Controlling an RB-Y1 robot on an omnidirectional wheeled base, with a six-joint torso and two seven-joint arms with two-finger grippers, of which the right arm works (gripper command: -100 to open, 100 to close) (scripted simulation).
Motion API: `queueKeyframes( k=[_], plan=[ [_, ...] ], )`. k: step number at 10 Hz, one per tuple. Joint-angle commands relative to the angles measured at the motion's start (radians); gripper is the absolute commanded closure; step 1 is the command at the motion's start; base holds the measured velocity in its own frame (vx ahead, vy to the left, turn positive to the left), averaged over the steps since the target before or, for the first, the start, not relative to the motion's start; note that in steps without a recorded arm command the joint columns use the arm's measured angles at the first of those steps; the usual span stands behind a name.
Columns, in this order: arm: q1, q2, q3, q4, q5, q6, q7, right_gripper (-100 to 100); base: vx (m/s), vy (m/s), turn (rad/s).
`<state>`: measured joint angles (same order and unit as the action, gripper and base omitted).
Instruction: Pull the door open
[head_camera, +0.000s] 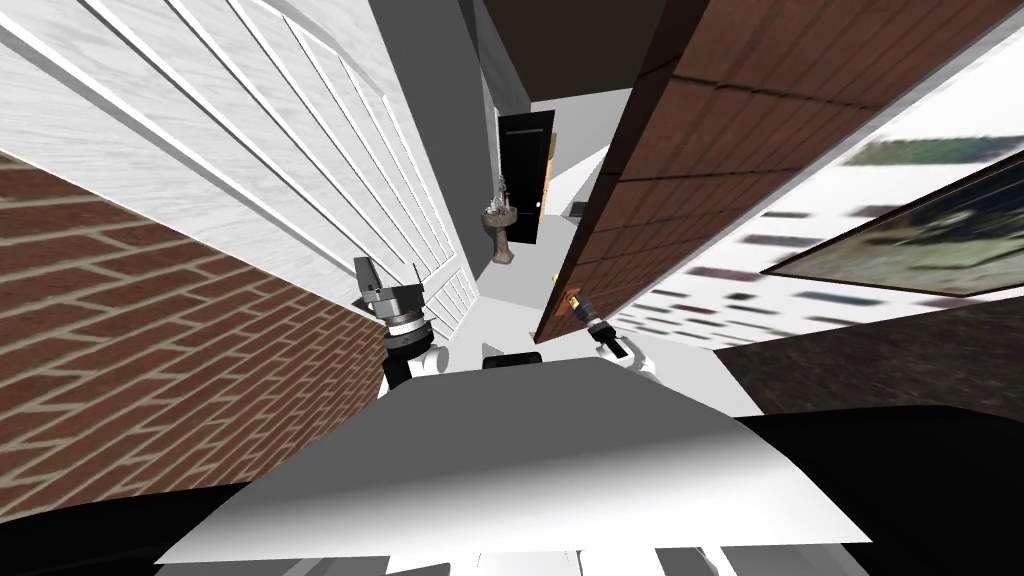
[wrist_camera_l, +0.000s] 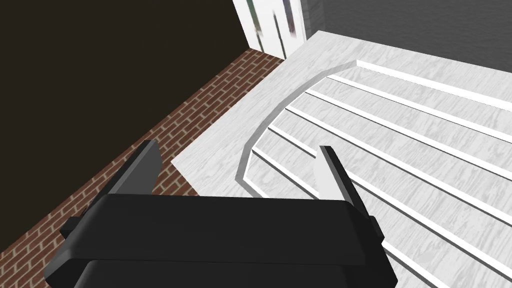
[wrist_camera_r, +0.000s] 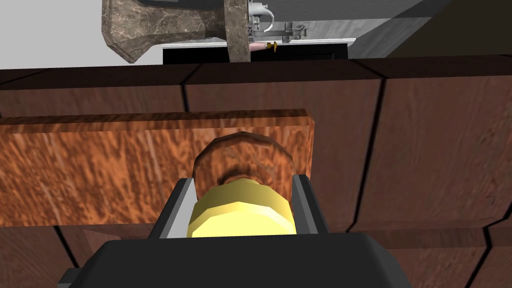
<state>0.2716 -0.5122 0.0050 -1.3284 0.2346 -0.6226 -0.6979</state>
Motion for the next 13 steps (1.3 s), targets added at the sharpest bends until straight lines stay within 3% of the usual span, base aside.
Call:
queueKeyframes(
  k=[1,4,5,6,13],
  plan=[
    [0.008,-0.016,0.004,0.004,0.003,-0.029,-0.014,100,-0.207,-0.134,0.141],
    [0.021,-0.041,0.010,0.013,0.008,-0.071,-0.036,100,-0.207,-0.111,0.112],
    [0.018,-0.034,0.010,0.011,0.007,-0.060,-0.029,100,-0.085,-0.050,0.018],
    [0.021,-0.045,0.015,0.022,0.010,-0.081,-0.038,100,-0.159,-0.078,0.134],
    [0.021,-0.088,0.025,0.061,0.016,-0.162,-0.070,100,-0.202,-0.116,0.133]
  ],
)
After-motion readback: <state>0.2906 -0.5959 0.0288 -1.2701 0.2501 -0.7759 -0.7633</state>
